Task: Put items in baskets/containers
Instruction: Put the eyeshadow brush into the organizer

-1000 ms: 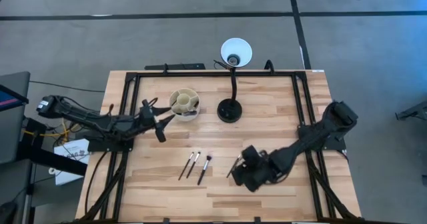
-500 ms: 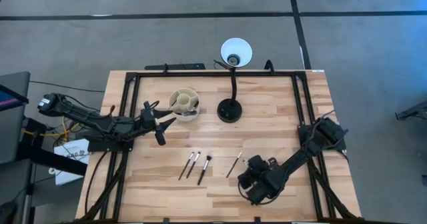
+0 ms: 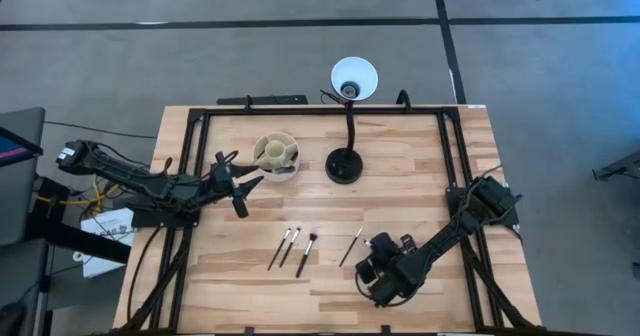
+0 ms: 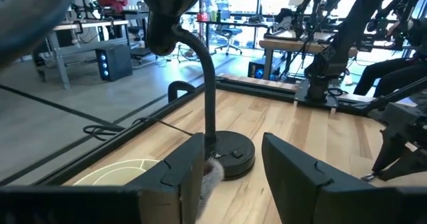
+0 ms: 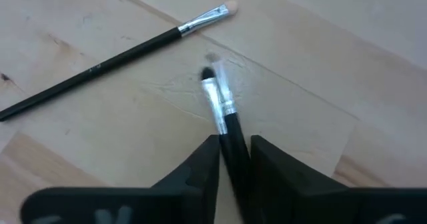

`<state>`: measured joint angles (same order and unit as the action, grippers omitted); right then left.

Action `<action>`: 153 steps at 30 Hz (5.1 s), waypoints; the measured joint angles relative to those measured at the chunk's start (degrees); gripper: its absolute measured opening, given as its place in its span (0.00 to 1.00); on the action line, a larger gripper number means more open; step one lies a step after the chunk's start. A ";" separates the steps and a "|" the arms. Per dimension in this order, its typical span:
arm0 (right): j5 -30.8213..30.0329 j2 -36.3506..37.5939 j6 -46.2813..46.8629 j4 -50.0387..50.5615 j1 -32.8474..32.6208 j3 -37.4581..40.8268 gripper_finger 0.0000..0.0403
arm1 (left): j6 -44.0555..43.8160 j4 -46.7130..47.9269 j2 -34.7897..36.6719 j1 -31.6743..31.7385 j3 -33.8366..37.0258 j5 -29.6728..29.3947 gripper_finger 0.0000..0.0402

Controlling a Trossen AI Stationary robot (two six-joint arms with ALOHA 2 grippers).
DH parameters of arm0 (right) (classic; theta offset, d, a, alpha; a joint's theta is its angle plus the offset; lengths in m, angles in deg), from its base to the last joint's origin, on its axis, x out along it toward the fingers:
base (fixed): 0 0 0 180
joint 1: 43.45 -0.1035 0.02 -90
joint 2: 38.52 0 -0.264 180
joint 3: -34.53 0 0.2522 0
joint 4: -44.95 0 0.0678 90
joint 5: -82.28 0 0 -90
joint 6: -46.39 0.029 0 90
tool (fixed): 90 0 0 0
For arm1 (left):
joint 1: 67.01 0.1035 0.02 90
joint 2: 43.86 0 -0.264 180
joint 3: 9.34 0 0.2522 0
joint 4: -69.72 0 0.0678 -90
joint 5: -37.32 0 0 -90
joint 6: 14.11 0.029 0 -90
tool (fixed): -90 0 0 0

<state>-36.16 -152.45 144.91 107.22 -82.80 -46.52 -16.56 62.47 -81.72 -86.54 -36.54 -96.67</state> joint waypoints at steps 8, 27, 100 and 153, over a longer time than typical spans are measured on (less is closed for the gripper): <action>-0.92 0.04 -0.18 0.43 0.05 -0.14 0.07 | 0.00 0.00 -0.02 0.00 0.00 -0.02 0.37; 0.19 -0.17 -7.54 -0.93 3.61 -2.71 0.02 | 0.02 -0.02 0.00 0.00 0.01 -0.04 0.36; -8.37 -1.88 -1.30 -3.91 1.55 4.96 0.32 | 0.04 -0.02 -0.02 0.02 0.03 1.46 0.36; -23.90 11.82 -88.71 -86.11 15.27 4.13 0.00 | -2.56 -4.95 -4.54 0.02 0.03 25.59 0.36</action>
<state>-60.06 -140.63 56.20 21.11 -67.53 -42.39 -19.12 57.52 -86.26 -86.52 -36.51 -71.07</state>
